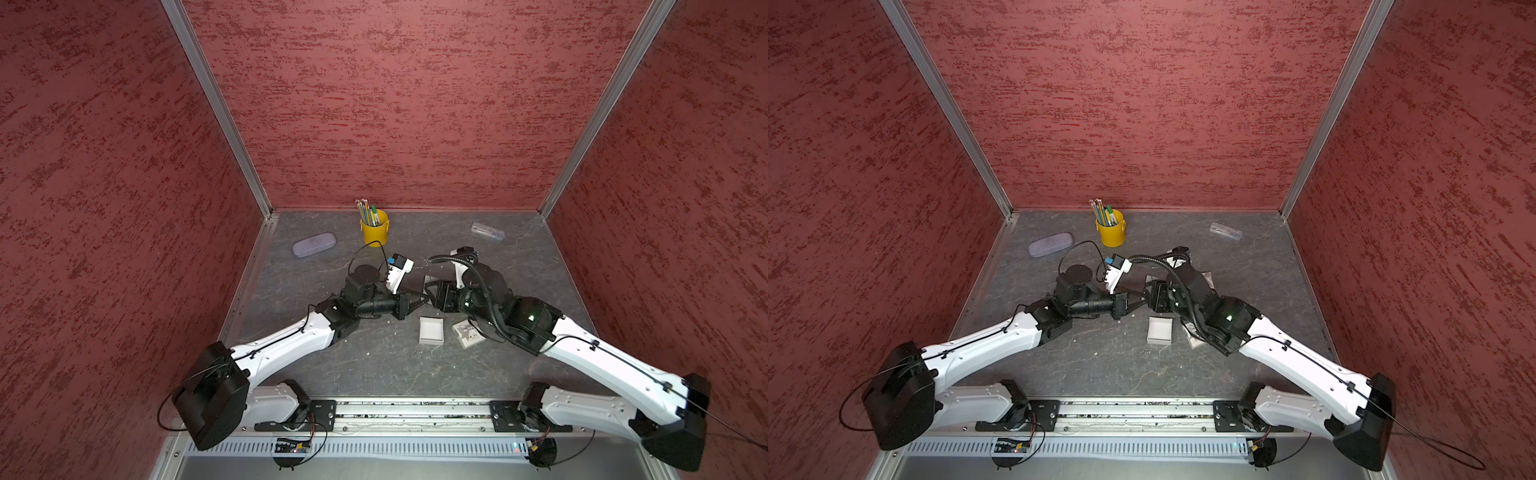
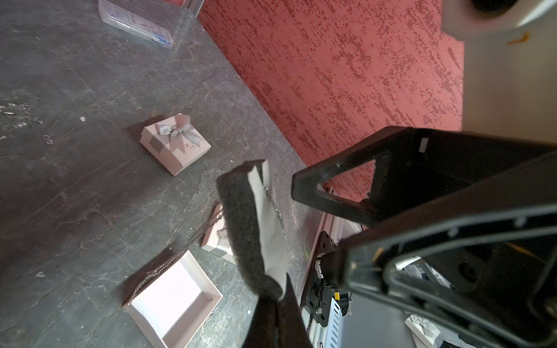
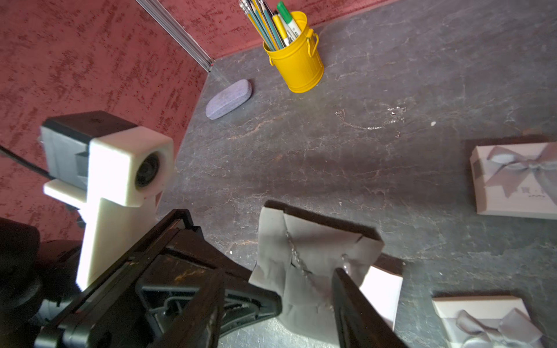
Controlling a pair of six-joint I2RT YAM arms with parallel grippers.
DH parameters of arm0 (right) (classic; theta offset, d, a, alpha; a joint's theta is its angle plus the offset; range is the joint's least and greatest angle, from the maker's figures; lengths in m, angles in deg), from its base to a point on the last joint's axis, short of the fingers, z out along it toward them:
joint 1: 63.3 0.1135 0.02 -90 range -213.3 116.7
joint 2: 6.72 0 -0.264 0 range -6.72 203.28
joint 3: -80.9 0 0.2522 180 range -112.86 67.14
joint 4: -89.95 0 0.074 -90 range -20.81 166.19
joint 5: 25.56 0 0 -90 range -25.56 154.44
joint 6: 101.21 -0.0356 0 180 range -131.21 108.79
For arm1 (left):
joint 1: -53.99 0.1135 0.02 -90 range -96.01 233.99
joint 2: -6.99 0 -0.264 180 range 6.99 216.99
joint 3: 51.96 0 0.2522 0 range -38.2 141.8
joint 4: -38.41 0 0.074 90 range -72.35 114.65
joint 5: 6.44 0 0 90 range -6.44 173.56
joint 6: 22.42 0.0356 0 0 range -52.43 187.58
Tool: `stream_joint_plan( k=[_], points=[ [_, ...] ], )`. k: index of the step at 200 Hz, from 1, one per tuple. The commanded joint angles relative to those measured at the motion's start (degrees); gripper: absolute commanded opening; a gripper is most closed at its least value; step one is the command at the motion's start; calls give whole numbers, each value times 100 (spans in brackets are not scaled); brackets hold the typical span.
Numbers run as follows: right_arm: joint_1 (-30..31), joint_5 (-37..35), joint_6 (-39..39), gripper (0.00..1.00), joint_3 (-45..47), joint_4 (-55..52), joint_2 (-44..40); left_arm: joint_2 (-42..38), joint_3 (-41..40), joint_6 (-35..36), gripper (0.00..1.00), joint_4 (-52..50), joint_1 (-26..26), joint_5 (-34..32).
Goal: Take the necklace out of the lift-off lid jewelry box
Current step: Take out the inner lining from the jewelry box, then pick up the necklace from the inner lining.
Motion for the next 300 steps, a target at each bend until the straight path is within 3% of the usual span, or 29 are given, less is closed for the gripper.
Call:
stream_joint_plan(
  k=[1, 44, 111, 146, 210, 274, 300],
  points=[
    [1, -244, 118, 59, 125, 395, -425, -310, 315, 764, 2, -798, -52, -482],
    [-1, -507, 400, 62, 572, 807, -1135, -787, 634, 1832, 1, -1527, -240, -1420],
    [-7, 265, 1928, 64, 1130, 1431, -1222, -1498, 854, 3615, 2, -1673, -737, -2573],
    [-9, 606, 2186, 63, 1310, 1879, -1113, -1685, 894, 3836, 2, -1596, -803, -2609],
    [-9, 596, 2694, 63, 1095, 2282, -597, -1747, 880, 3827, 2, -1543, -863, -2501],
    [-7, 451, 3039, 40, 996, 2661, -204, -1805, 886, 3862, 2, -1508, -863, -2453],
    [-6, 504, 3032, 17, 1042, 2776, -294, -1822, 849, 3840, 2, -1569, -862, -2505]
  ],
)
